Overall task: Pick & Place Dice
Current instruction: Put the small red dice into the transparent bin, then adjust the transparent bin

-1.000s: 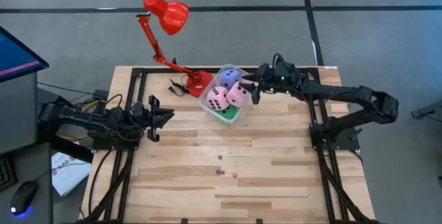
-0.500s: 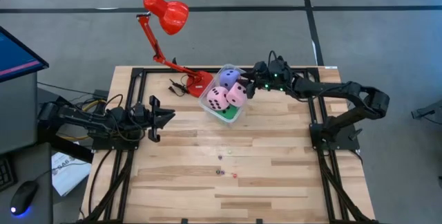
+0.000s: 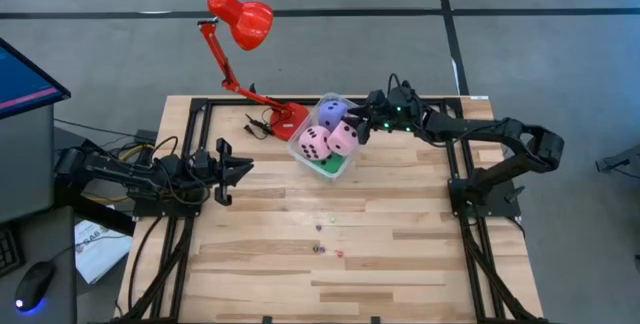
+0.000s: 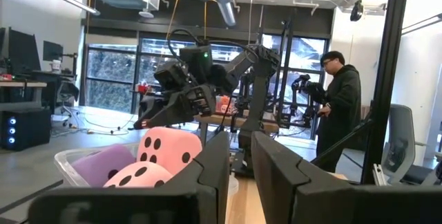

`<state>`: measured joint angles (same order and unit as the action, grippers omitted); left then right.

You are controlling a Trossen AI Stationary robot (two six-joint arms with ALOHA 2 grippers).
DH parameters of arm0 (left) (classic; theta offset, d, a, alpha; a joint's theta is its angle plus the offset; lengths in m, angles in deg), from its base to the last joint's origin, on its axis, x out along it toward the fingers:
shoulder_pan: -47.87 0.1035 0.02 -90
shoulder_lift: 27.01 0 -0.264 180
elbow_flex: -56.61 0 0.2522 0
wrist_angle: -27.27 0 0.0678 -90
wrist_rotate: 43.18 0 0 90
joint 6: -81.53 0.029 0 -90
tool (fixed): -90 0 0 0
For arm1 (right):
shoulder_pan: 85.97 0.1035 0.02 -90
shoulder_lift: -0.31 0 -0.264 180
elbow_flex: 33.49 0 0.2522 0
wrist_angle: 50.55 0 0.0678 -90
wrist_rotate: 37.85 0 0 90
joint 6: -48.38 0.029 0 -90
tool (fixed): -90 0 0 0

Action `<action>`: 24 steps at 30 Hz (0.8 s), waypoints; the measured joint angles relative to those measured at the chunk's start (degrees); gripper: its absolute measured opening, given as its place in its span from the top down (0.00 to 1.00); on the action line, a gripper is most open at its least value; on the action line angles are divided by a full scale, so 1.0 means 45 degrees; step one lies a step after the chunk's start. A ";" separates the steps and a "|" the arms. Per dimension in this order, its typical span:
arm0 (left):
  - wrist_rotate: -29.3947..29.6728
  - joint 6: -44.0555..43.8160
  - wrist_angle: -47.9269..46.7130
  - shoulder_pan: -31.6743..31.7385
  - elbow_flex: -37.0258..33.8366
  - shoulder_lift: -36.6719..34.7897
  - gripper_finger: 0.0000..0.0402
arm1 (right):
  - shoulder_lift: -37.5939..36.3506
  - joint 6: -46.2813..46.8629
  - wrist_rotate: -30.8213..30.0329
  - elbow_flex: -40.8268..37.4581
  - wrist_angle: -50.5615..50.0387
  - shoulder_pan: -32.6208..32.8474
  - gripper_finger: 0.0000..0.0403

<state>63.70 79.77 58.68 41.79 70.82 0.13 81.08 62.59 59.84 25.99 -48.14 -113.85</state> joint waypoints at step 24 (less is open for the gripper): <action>0.0000 0.0001 -0.0005 0.0004 0.0000 -0.0005 0.87 | -0.0929 0.0104 0.1388 -0.0005 0.0037 -0.0342 0.55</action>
<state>63.70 79.77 58.66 41.80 70.82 0.11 76.90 63.06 66.09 25.96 -47.97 -115.39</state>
